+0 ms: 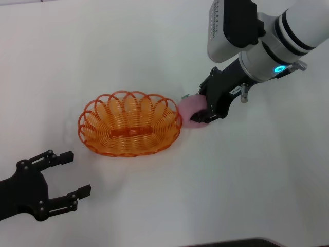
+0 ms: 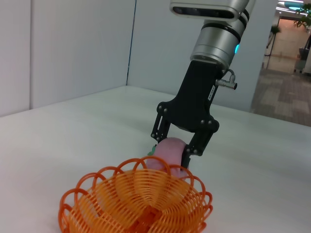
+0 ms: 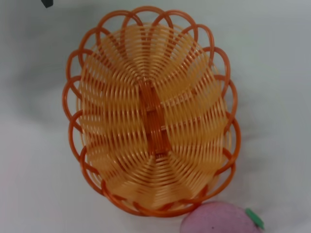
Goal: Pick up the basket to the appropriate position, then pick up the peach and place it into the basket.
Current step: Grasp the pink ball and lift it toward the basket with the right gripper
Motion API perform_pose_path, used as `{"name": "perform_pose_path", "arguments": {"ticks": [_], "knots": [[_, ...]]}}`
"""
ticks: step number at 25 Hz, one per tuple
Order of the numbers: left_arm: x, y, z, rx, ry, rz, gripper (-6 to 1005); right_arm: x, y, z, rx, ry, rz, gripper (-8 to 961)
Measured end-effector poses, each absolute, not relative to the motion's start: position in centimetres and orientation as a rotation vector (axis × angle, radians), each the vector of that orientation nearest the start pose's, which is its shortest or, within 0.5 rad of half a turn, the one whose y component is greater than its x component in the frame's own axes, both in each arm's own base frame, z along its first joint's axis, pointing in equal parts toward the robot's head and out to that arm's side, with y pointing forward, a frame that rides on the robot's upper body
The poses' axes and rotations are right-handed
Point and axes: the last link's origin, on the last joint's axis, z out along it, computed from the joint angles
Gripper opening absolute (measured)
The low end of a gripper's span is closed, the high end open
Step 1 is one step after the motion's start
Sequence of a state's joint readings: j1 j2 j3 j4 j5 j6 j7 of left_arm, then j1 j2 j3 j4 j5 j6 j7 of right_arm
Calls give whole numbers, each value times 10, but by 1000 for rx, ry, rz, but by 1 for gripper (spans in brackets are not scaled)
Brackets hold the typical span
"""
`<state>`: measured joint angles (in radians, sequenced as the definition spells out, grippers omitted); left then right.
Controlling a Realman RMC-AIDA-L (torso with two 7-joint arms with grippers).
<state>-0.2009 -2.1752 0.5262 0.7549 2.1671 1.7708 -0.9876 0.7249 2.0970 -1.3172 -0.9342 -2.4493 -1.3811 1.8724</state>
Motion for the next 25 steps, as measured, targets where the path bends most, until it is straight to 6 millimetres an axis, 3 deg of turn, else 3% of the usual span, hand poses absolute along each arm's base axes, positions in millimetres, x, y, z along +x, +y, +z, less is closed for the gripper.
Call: {"name": "perform_pose_path", "arguments": {"ticks": [5,10,25], "knots": [[-329,204,-12,-2719,-492,-662,829,198,367,-51,-2978,294,-449,423],[-329,205,-11,-2720,-489,-662,829,199,366,-52,-2980,297,-450,333],[-329,206,-11,-2721,-488,-661,830,199,366,-50,-2979,305,-446,274]]}}
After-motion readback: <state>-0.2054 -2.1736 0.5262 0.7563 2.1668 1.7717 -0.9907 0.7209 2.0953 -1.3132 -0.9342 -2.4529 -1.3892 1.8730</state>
